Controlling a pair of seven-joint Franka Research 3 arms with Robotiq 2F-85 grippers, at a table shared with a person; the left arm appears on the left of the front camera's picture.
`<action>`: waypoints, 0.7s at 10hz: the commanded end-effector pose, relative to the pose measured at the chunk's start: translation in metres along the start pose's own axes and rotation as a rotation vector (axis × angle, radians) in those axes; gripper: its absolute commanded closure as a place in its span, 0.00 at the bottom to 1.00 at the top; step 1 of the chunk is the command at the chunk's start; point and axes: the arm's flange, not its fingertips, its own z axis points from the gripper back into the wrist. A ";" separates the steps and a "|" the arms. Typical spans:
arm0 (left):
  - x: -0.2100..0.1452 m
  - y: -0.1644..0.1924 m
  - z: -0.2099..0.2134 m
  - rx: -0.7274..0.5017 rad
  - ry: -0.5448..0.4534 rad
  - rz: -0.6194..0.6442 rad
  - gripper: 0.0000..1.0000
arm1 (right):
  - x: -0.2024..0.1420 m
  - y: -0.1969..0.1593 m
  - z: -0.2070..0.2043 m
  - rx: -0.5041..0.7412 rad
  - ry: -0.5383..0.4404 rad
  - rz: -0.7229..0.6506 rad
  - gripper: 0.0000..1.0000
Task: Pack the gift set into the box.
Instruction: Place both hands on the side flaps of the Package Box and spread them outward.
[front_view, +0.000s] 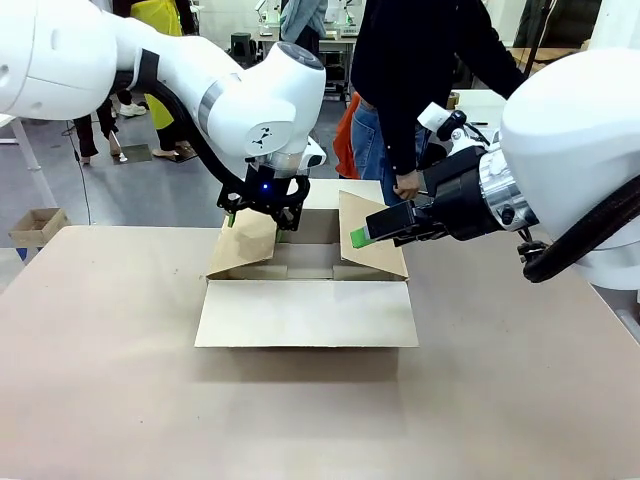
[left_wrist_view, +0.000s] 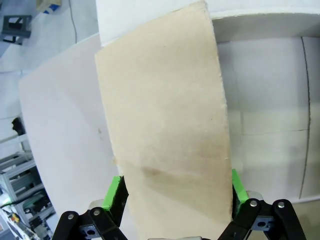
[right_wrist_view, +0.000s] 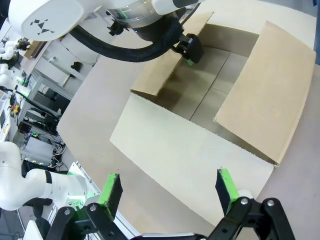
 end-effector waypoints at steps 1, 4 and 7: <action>-0.012 0.022 0.005 0.040 -0.042 -0.006 0.00 | -0.001 0.002 -0.001 -0.015 -0.003 -0.012 0.00; -0.022 0.056 0.023 0.064 -0.087 0.045 0.00 | -0.001 0.002 -0.001 -0.015 -0.003 -0.012 0.00; -0.028 0.097 0.036 -0.015 -0.116 0.125 0.00 | -0.001 0.002 -0.001 -0.015 -0.003 -0.012 0.00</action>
